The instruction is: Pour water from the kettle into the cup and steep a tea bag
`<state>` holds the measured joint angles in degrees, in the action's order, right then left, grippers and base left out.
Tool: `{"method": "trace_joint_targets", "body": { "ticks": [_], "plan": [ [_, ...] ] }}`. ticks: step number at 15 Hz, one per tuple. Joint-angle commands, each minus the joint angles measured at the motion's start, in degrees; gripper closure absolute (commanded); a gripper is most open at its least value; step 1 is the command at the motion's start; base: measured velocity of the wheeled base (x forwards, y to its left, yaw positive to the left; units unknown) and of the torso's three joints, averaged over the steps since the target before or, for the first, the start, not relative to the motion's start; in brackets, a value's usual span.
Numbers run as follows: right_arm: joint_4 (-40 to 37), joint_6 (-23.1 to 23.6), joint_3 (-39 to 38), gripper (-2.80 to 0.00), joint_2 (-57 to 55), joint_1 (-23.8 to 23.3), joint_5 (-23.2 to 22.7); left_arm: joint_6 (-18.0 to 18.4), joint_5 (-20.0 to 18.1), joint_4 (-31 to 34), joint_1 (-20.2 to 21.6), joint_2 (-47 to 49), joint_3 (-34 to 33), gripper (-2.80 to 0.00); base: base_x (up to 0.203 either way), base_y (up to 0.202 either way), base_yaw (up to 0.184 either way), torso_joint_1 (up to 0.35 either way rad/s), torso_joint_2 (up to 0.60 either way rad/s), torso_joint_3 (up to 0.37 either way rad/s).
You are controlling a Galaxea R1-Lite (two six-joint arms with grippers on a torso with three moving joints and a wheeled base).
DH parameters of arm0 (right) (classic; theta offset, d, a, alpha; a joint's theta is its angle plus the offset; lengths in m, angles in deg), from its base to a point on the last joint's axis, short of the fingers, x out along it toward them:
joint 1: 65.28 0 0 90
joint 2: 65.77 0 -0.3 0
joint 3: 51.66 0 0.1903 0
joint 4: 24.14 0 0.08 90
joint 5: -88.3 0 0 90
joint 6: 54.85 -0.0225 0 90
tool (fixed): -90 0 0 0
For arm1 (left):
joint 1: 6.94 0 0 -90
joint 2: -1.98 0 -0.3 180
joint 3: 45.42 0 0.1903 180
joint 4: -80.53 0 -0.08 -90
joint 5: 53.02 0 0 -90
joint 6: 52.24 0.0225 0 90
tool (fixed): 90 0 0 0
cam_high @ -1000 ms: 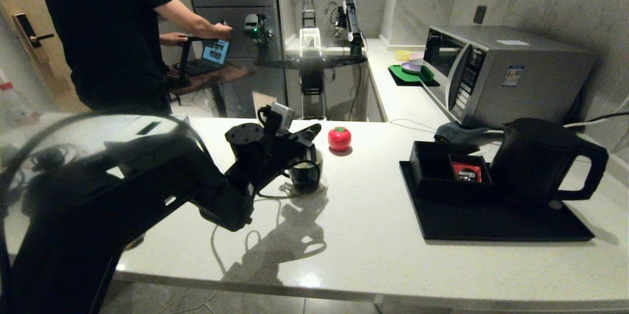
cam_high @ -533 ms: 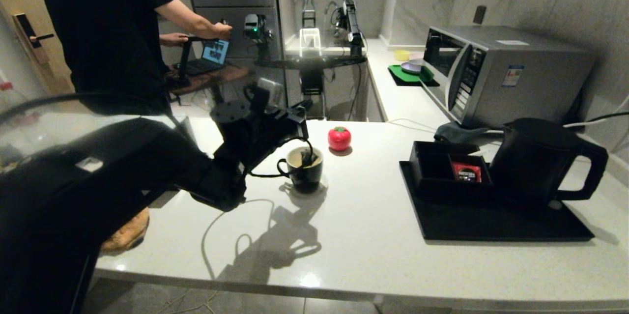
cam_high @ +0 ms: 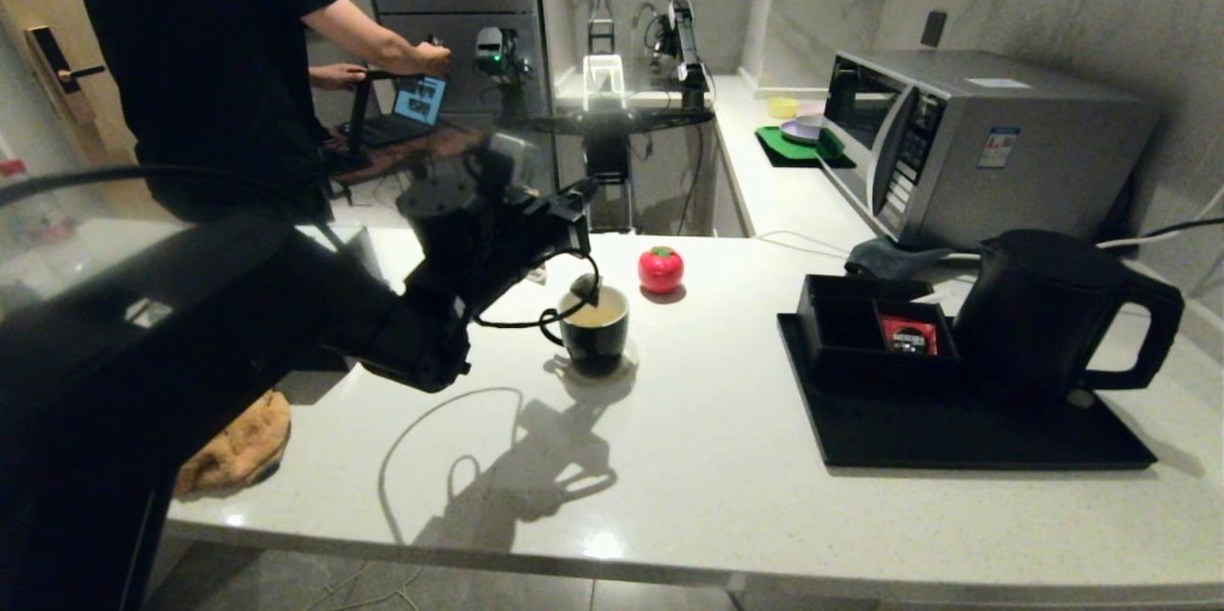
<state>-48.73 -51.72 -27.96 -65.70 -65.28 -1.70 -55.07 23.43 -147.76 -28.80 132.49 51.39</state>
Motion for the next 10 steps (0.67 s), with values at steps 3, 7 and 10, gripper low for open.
{"method": "trace_joint_targets", "body": {
  "ticks": [3,7,10],
  "plan": [
    [0.0,0.0,-0.1,0.00,-0.1,0.0,0.0,0.0,-0.1,-0.7,-0.1,0.5,-0.3,0.00,0.000,0.000,0.000,0.000,0.00,0.000],
    [0.0,0.0,0.0,0.00,-0.1,0.0,0.0,0.1,-0.2,-0.9,-0.1,0.3,-4.2,0.00,0.000,0.000,0.000,0.000,0.00,0.000],
    [0.0,0.0,0.0,0.00,-0.1,0.0,0.0,0.1,-0.2,-1.0,0.2,-0.1,-7.1,0.00,0.000,0.000,0.000,0.000,0.00,0.000]
  ]
}}
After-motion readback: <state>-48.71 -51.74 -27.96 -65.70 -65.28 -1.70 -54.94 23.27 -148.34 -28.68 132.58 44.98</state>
